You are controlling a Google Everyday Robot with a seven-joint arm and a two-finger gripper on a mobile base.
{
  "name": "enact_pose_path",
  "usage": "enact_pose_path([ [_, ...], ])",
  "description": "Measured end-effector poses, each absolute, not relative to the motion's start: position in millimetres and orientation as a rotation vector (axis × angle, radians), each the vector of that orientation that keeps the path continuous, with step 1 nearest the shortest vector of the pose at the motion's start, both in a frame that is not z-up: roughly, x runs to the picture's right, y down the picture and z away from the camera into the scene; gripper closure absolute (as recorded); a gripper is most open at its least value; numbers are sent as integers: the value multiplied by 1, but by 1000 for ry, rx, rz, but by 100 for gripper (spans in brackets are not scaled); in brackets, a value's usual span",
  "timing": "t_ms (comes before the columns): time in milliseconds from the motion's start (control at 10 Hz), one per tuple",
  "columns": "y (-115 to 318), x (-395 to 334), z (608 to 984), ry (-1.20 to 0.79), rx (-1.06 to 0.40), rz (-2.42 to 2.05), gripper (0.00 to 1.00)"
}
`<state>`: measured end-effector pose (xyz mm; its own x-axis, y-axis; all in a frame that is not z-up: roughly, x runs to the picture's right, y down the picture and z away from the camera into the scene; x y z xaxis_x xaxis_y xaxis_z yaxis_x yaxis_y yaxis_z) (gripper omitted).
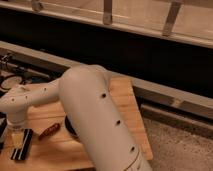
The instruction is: Place the eraser on the white sponge
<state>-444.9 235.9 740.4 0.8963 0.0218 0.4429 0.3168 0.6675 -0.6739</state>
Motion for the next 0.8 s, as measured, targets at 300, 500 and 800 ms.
enact_pose_path([
  [300,239,-442,760,-439,-874,-182,20],
  [500,233,-437,771,-443,-888,-185,20],
  [800,238,-437,787,-485,-930,-191,20],
])
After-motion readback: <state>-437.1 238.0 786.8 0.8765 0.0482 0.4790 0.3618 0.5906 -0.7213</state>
